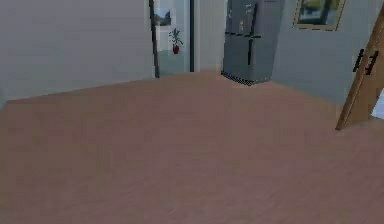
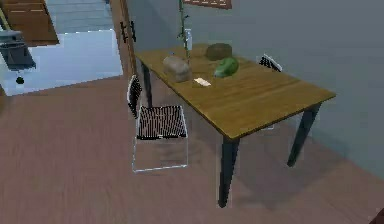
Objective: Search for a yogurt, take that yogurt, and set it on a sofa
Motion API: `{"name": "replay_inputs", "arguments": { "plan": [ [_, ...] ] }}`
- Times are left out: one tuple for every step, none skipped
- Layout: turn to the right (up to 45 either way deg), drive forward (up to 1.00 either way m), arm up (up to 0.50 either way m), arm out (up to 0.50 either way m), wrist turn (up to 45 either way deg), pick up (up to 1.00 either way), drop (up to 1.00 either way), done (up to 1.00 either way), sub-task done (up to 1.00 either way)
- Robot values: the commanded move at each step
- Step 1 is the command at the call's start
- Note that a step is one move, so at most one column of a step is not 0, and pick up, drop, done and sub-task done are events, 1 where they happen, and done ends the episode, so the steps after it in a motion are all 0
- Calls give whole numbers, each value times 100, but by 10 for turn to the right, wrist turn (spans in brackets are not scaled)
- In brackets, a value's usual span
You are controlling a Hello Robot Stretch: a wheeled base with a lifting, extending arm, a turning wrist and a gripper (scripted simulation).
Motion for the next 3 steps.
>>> {"name": "replay_inputs", "arguments": {
  "plan": [
    [450,0,0,0,0,0,0,0,0],
    [450,0,0,0,0,0,0,0,0],
    [180,0,0,0,0,0,0,0,0]
  ]
}}
